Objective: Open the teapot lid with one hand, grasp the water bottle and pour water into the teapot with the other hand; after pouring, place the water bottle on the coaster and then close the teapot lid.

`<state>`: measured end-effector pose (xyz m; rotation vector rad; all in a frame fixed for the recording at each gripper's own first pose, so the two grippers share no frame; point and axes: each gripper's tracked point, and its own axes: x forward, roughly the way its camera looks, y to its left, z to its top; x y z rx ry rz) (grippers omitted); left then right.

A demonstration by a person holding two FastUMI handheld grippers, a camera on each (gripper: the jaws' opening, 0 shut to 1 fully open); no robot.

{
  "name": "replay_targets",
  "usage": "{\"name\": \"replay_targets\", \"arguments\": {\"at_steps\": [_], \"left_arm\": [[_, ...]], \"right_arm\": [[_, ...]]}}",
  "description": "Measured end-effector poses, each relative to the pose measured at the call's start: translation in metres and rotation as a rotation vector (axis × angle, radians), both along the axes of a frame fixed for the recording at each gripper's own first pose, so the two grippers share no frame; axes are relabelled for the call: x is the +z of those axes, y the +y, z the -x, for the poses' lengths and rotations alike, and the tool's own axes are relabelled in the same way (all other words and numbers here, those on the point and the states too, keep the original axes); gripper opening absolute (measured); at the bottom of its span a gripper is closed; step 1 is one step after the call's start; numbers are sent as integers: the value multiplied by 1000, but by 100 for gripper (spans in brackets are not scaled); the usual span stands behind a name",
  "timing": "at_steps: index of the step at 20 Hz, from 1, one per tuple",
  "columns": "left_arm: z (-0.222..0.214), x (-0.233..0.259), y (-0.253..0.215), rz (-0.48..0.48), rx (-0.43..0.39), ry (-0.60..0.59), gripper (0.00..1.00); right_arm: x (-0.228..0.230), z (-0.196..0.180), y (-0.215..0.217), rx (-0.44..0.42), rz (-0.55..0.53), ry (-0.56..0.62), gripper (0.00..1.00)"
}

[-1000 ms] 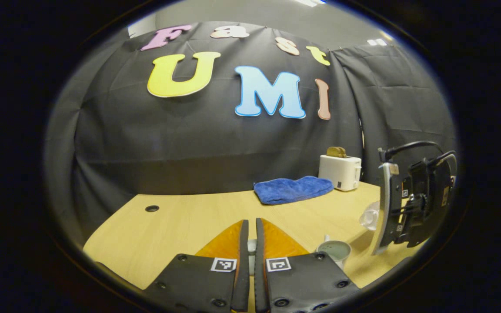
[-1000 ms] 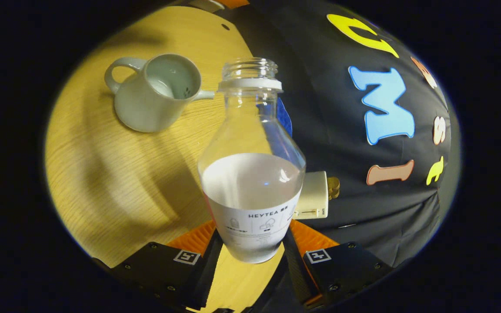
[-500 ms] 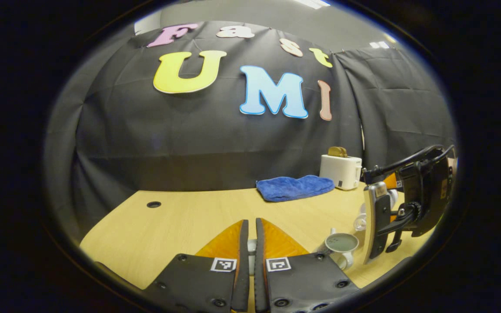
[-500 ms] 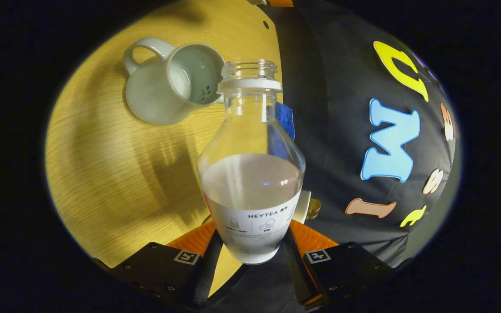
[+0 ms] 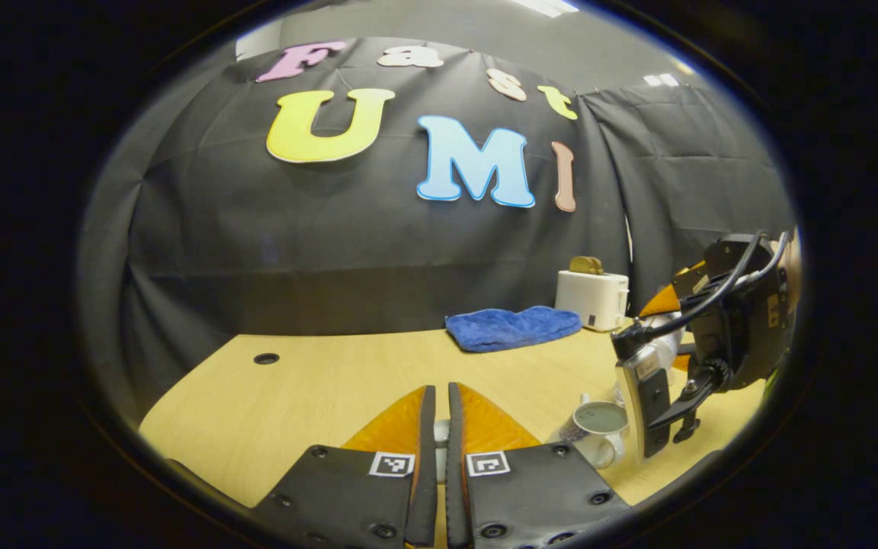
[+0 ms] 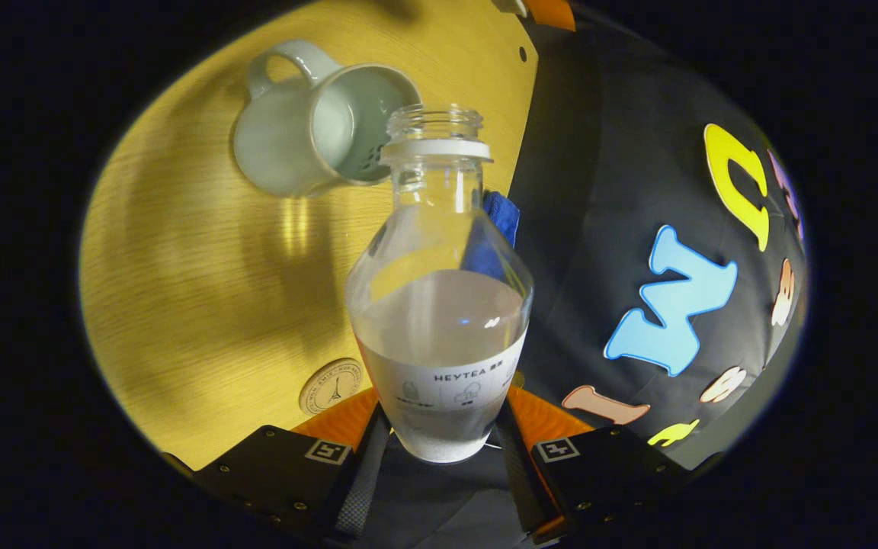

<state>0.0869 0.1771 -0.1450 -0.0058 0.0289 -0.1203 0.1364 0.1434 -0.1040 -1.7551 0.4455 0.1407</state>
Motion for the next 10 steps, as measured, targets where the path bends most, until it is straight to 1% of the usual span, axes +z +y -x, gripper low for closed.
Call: {"name": "replay_targets", "arguments": {"at_steps": [2,6,10], "left_arm": [[0,-2,-1,11,-5,-1,11],[-1,-2,1,26,-4,-7,12],[-3,-5,5,37,10,-7,11]], "right_arm": [[4,0,4,13,36,-4,73],[10,-2,3,34,92,-6,73],[14,-6,0,44,109,2,73]]}}
